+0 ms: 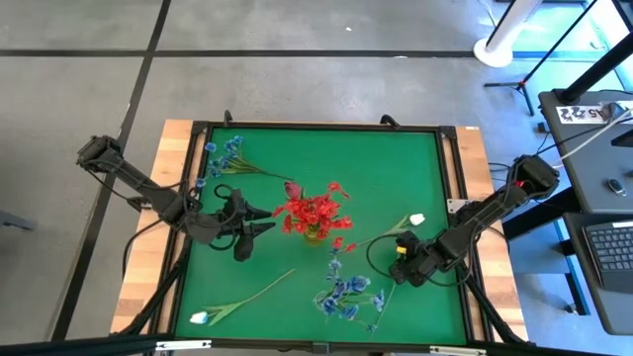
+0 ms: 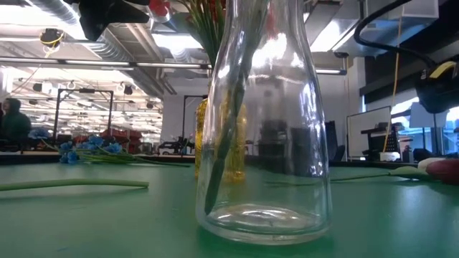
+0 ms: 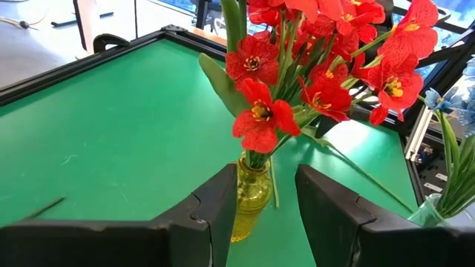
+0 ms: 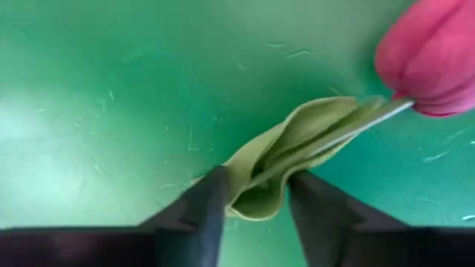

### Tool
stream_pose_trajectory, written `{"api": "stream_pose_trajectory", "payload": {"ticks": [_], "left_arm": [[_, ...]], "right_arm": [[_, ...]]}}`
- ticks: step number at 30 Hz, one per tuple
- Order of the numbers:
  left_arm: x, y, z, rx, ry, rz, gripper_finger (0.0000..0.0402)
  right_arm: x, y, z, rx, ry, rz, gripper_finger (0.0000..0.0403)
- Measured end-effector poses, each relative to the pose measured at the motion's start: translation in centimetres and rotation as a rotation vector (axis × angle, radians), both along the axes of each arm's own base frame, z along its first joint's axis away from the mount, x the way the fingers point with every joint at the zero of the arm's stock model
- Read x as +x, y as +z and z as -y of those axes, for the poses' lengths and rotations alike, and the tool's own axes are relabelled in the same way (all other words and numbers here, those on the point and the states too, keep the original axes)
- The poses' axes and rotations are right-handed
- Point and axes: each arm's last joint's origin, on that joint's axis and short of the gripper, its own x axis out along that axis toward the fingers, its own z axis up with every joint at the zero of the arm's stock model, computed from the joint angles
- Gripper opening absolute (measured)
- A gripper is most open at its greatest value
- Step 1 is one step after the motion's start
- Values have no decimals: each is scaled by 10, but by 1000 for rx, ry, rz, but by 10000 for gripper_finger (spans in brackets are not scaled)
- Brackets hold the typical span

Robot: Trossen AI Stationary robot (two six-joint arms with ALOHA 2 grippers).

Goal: Sort flowers into vase by color
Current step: Put the dark red tulip into the yellow vase

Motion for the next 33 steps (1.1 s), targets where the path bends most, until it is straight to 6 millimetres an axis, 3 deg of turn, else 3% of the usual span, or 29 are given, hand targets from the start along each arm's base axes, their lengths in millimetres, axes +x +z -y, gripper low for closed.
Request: {"api": "stream_pose_trajectory", "payload": {"ticks": [8, 13, 21, 27, 33], "left_arm": [[0, 0, 0, 0, 0, 0, 135], [0, 0, 0, 0, 0, 0, 135], [0, 1, 0, -3, 0, 5, 135], [1, 3, 1, 5, -8, 23, 135], [2, 5, 1, 11, -14, 39, 135]], "right_arm": [[3, 10, -2, 35, 44, 80, 11], [6, 31, -2, 23, 74, 173, 20], [12, 91, -1, -132, 126, 364, 6], [15, 137, 5, -390, 150, 510, 4], [22, 165, 7, -692, 169, 652, 3]]}}
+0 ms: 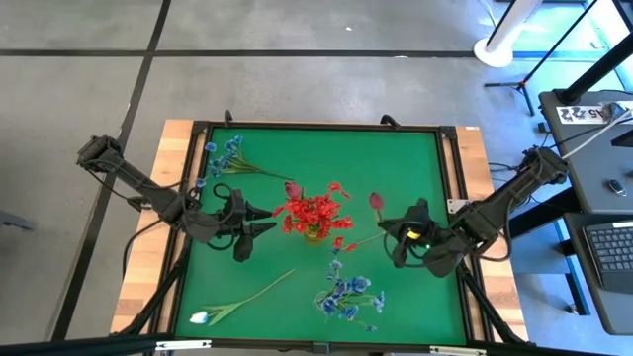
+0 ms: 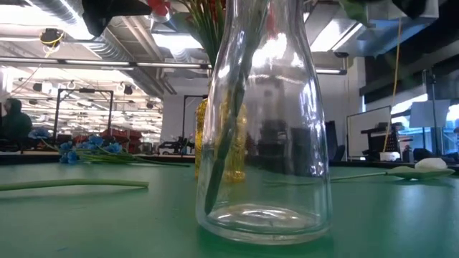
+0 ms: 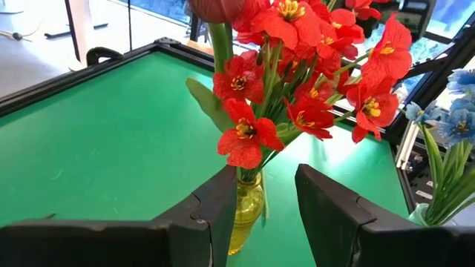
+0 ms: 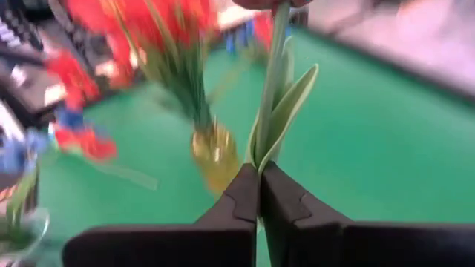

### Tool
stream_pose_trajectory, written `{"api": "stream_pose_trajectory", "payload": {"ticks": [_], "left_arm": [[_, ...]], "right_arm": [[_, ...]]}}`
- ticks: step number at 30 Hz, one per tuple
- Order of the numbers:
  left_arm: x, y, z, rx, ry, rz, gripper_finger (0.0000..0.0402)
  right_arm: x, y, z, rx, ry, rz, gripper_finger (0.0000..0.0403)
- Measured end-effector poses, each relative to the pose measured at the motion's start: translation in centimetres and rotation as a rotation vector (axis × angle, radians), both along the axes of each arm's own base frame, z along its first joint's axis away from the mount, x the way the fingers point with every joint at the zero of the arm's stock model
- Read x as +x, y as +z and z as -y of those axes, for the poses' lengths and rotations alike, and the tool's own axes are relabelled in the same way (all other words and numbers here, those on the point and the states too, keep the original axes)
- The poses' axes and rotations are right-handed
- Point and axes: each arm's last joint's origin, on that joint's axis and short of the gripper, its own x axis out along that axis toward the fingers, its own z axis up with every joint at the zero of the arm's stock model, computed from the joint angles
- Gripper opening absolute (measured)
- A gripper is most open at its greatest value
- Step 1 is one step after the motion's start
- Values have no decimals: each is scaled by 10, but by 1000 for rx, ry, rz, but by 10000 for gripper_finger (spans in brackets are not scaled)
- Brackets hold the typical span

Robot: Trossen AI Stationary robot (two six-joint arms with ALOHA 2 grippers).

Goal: Sort flowers into vase by color
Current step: Put the dark red tulip into the yellow vase

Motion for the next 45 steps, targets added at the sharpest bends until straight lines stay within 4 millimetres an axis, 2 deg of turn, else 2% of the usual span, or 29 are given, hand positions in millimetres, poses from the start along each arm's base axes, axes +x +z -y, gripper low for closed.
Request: {"api": "stream_pose_trajectory", "payload": {"ticks": [8, 14, 21, 26, 38, 45], "left_arm": [[0, 0, 0, 2, 0, -1, 135], [0, 0, 0, 4, -1, -1, 135], [0, 0, 0, 10, -3, -3, 135], [0, 0, 0, 10, -3, -3, 135], [0, 0, 0, 10, -3, -4, 135], [0, 0, 0, 10, -3, -4, 135]], "right_arm": [[17, 27, -5, -239, -10, 179, 2], [41, 43, -6, -326, 117, 283, 1], [73, 42, -3, -446, 325, 373, 1], [88, 42, 6, -532, 388, 433, 1], [101, 41, 37, -625, 378, 403, 1], [107, 36, 41, -628, 400, 395, 1]]}}
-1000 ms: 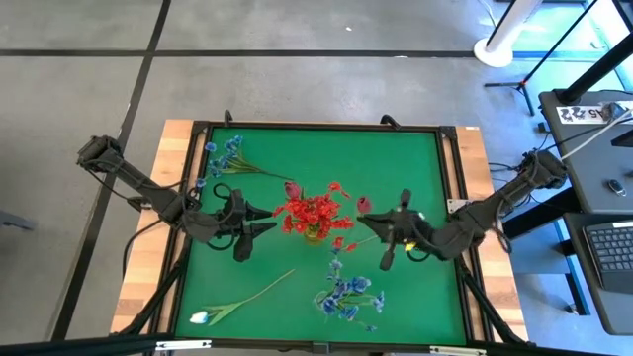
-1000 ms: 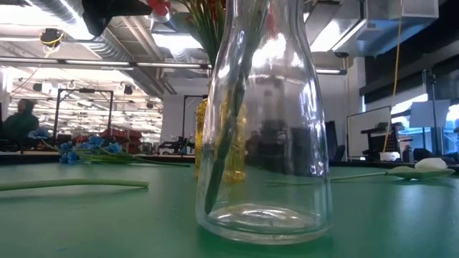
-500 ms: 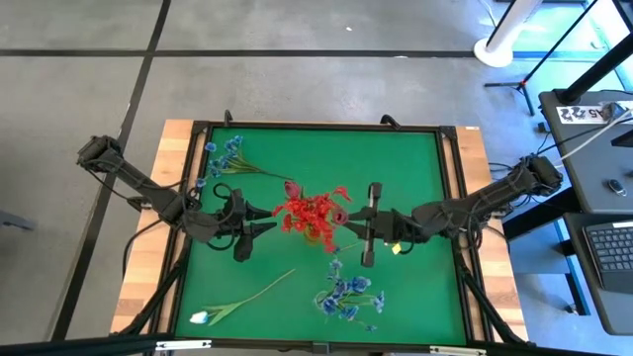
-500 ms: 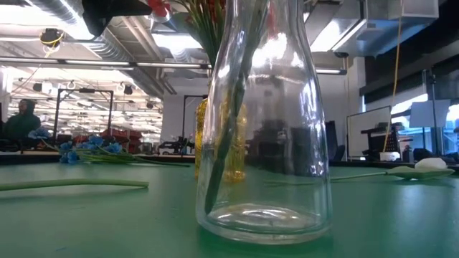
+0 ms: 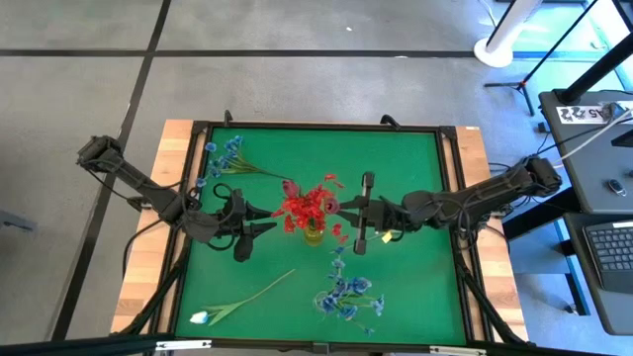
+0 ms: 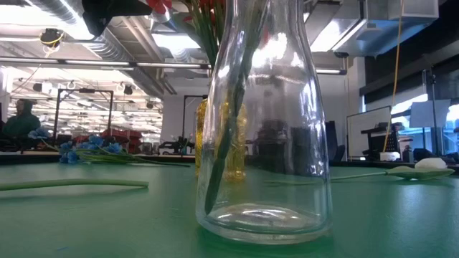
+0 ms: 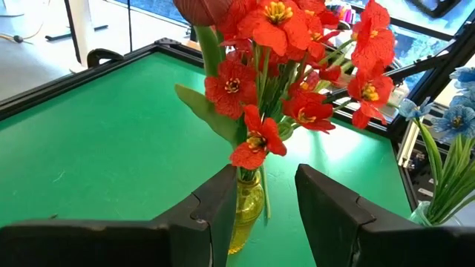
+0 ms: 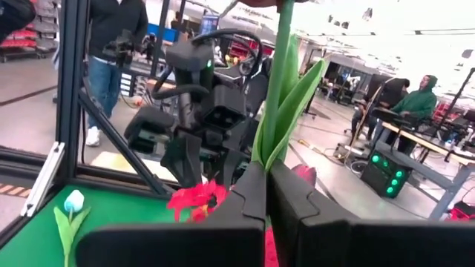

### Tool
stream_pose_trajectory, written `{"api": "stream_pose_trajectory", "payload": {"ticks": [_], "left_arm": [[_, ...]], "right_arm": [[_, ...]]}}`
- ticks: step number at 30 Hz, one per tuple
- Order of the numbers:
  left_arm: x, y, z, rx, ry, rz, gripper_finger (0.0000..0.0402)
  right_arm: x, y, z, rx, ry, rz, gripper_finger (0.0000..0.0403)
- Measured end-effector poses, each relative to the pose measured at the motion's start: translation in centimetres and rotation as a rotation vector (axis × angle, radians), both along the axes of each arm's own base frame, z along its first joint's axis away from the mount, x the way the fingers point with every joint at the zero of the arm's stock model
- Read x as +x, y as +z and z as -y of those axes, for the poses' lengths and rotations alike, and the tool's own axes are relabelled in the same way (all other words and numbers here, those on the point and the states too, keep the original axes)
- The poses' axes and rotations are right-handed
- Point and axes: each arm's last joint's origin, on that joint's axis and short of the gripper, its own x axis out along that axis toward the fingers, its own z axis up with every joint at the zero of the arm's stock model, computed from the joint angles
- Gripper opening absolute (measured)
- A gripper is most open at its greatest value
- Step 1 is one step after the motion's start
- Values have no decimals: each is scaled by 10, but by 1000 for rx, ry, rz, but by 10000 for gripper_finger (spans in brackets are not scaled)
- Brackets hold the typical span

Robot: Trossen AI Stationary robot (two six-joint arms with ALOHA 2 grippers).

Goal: Sort flowers into vase by color
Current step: Put the dark red tulip into the yellow vase

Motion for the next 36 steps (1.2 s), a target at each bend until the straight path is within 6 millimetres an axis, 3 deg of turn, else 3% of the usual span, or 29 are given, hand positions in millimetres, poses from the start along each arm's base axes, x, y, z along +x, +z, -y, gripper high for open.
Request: {"api": "stream_pose_trajectory", "payload": {"ticks": [10, 18, 36], "left_arm": [[0, 0, 0, 4, -6, -3, 135], [0, 0, 0, 4, -13, -5, 135], [0, 0, 0, 4, -13, -5, 135]], "right_arm": [[19, -23, -7, -12, 10, -44, 1], [19, -30, -8, 44, 12, -102, 1], [1, 4, -3, 70, 69, 64, 1]]}}
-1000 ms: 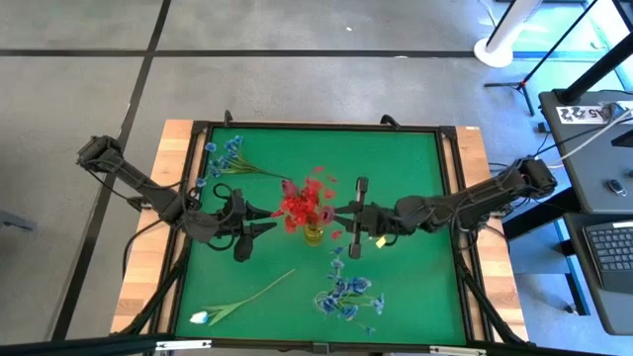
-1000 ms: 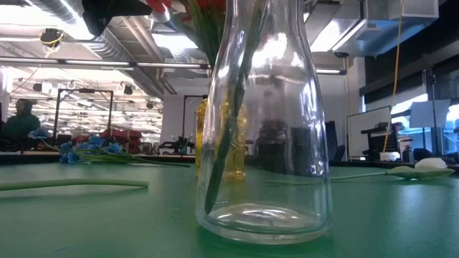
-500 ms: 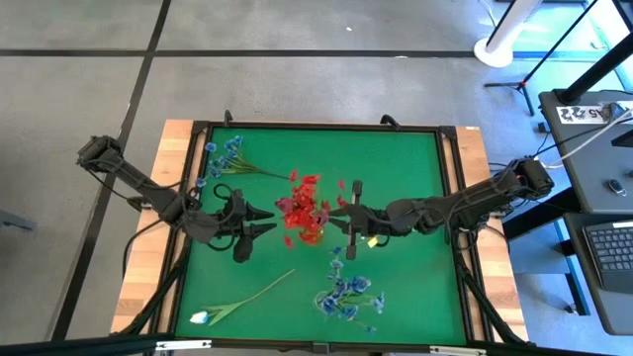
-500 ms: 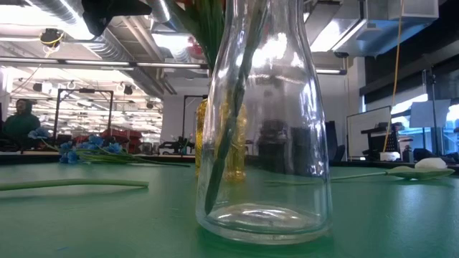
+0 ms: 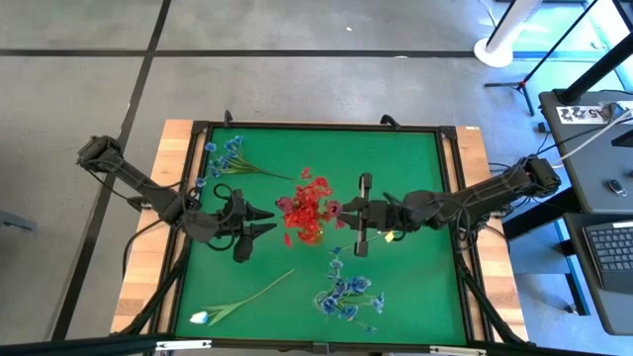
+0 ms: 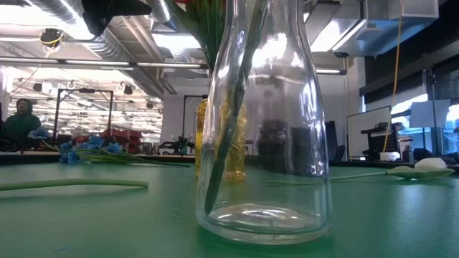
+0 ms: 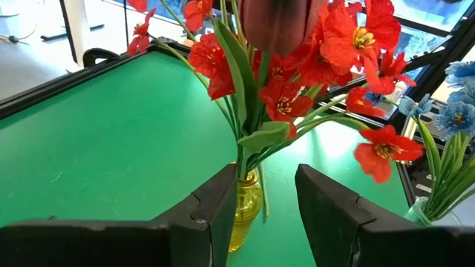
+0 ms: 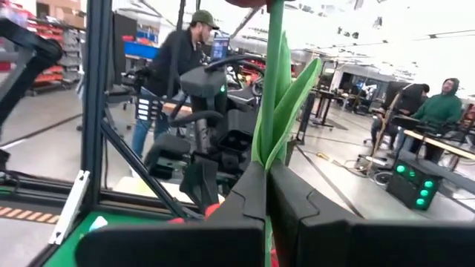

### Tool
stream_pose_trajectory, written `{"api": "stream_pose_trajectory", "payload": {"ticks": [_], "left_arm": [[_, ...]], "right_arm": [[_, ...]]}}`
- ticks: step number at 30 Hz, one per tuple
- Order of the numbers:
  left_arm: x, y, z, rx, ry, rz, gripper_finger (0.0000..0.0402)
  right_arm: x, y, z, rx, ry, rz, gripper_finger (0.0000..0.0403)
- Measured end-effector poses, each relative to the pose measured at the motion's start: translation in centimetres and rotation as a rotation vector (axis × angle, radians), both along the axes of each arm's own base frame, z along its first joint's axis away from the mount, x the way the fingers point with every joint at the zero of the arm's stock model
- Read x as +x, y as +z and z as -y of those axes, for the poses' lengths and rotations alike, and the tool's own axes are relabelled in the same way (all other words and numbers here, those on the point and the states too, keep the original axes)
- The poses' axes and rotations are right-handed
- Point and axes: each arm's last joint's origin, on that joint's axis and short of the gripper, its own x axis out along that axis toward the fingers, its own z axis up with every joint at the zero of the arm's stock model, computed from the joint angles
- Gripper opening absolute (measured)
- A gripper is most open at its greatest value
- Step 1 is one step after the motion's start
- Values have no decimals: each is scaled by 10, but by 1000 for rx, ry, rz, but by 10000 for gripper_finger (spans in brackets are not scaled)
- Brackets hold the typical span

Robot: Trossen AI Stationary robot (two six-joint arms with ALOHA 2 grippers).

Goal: Sort flowers into vase by color
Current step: Put the dark red tulip into the yellow vase

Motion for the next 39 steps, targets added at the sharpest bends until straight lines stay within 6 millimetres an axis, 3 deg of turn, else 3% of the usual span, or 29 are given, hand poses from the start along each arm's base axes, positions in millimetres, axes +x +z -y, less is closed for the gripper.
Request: {"api": "stream_pose_trajectory", "payload": {"ticks": [20, 39], "left_arm": [[0, 0, 0, 0, 0, 0, 135], [0, 0, 0, 0, 0, 0, 135]], "right_arm": [[12, -13, -6, 37, 70, -18, 1], [1, 4, -2, 33, 66, 56, 1]]}}
